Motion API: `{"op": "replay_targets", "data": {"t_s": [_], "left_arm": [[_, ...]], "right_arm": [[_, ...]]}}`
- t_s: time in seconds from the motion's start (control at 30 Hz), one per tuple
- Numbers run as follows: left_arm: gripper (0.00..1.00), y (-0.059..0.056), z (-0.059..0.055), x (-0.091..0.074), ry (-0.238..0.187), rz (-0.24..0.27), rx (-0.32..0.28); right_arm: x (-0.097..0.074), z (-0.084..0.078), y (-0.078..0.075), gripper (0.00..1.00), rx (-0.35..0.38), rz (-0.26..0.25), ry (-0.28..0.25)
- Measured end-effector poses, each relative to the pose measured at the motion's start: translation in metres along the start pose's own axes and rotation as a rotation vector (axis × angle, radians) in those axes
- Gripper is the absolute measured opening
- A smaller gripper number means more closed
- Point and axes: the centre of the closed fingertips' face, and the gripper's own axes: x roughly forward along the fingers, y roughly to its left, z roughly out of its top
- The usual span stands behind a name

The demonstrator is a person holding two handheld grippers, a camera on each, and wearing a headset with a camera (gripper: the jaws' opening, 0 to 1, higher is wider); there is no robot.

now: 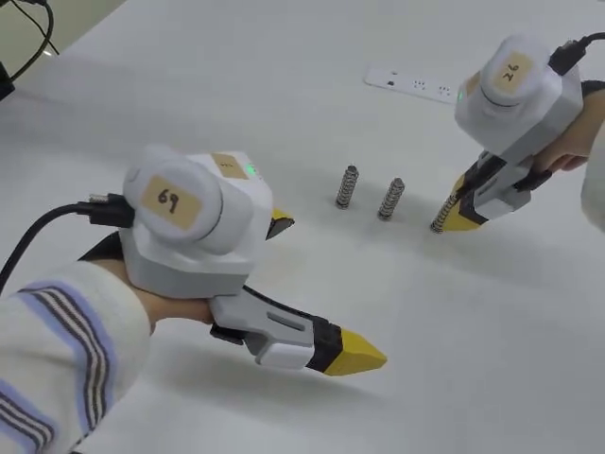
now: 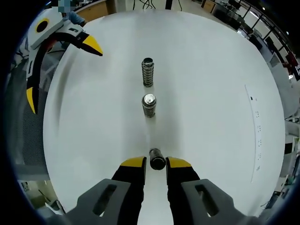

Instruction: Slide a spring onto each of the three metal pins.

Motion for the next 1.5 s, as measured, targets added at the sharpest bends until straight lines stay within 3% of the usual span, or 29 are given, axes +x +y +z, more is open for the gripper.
{"op": "replay_targets", "data": {"t_s": [0.07, 0.4, 0.57, 0.8, 0.97, 1.1, 1.3, 1.43, 1.5], "left_arm": [[0.98, 0.000, 0.001, 0.000, -0.002, 0.001, -0.002], [0.98, 0.010, 0.000, -0.008, 0.005, 0.024, -0.008], [0.98, 0.017, -0.003, -0.013, 0.025, 0.034, -0.020], [0.98, 0.023, 0.002, -0.022, 0.007, 0.045, -0.033], [0.98, 0.028, -0.003, -0.031, 0.029, 0.048, -0.040], [0.98, 0.030, 0.000, -0.038, 0.017, 0.053, -0.048], [0.98, 0.030, -0.001, -0.046, 0.019, 0.041, -0.077], [0.98, 0.031, 0.002, -0.053, -0.002, 0.057, -0.047], [0.98, 0.035, 0.006, -0.055, -0.027, 0.081, -0.001]], "right_arm": [[-0.001, -0.001, -0.004, 0.22, 0.009, -0.021, 0.004], [-0.013, 0.002, -0.004, 0.24, 0.023, -0.031, -0.012], [-0.025, 0.004, 0.001, 0.26, 0.023, -0.045, -0.023], [-0.045, 0.006, 0.006, 0.31, 0.061, -0.085, -0.074], [-0.058, 0.009, 0.009, 0.42, 0.095, -0.123, -0.131], [-0.065, 0.016, 0.021, 0.42, 0.129, -0.121, -0.202], [-0.070, 0.017, 0.038, 0.44, 0.178, -0.143, -0.261], [-0.073, 0.018, 0.051, 0.47, 0.243, -0.140, -0.336], [-0.075, 0.018, 0.057, 0.51, 0.280, -0.149, -0.373]]}}
